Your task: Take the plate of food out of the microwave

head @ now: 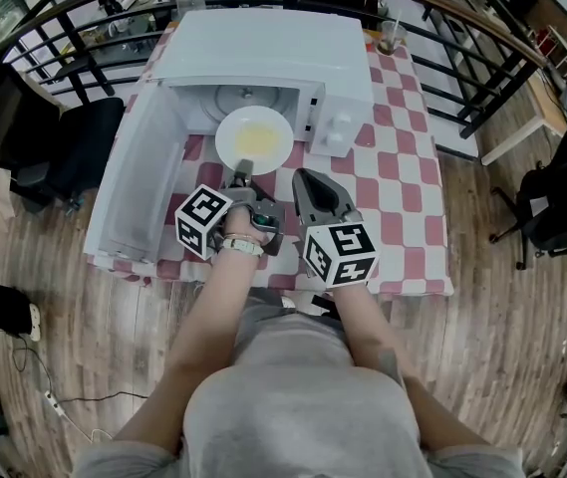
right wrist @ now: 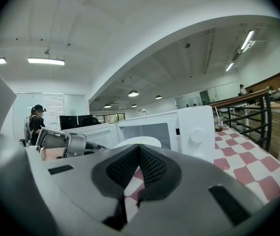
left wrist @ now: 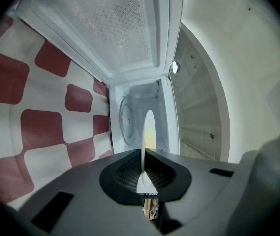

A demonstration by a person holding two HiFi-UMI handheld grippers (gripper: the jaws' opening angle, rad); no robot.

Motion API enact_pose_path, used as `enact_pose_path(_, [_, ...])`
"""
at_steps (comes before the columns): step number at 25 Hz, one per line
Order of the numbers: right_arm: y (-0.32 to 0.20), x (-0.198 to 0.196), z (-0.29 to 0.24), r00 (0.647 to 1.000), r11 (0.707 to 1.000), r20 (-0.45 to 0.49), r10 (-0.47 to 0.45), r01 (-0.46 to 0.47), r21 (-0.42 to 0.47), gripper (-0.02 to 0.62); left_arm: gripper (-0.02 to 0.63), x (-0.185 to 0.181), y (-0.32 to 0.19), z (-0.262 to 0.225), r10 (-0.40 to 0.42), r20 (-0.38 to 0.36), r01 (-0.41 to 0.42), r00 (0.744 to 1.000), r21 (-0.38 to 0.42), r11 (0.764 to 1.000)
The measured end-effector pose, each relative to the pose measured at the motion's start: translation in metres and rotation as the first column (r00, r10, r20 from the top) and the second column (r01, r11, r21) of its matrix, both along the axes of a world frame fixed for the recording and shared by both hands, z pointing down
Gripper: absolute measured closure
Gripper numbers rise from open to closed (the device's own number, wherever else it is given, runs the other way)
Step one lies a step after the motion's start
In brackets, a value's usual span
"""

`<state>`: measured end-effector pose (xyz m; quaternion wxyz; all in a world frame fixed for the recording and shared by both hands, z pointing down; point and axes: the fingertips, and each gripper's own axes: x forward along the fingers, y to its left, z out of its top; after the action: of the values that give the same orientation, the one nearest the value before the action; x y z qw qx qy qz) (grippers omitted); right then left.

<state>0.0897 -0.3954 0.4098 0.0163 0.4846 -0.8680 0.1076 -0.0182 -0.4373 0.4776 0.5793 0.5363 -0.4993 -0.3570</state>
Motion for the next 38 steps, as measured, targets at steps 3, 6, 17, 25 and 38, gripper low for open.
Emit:
enact_pose_path(3, [0.002, 0.001, 0.002, 1.000, 1.000, 0.004, 0.003, -0.003, -0.011, 0.569, 0.595, 0.002, 0.005, -0.001, -0.001, -0.008, 0.001, 1.000, 0.016, 1.000])
enact_pose_path(6, [0.006, -0.001, 0.005, 1.000, 1.000, 0.019, -0.001, 0.002, -0.027, 0.569, 0.595, 0.003, 0.012, -0.003, -0.003, -0.012, 0.004, 1.000, 0.035, 0.999])
enact_pose_path(17, [0.010, -0.004, -0.002, 1.000, 1.000, 0.005, 0.024, -0.024, 0.007, 0.569, 0.595, 0.002, 0.025, -0.018, 0.011, 0.007, -0.012, 1.000, 0.104, 0.994])
enact_pose_path(25, [0.017, -0.007, -0.003, 1.000, 1.000, 0.007, 0.015, -0.015, 0.009, 0.569, 0.595, -0.004, 0.033, -0.022, -0.006, -0.014, 0.008, 1.000, 0.111, 0.994])
enact_pose_path(38, [0.026, -0.001, -0.003, 1.000, 1.000, -0.015, 0.027, -0.027, 0.007, 0.571, 0.595, -0.003, 0.043, -0.023, -0.013, -0.029, 0.016, 0.999, 0.110, 0.994])
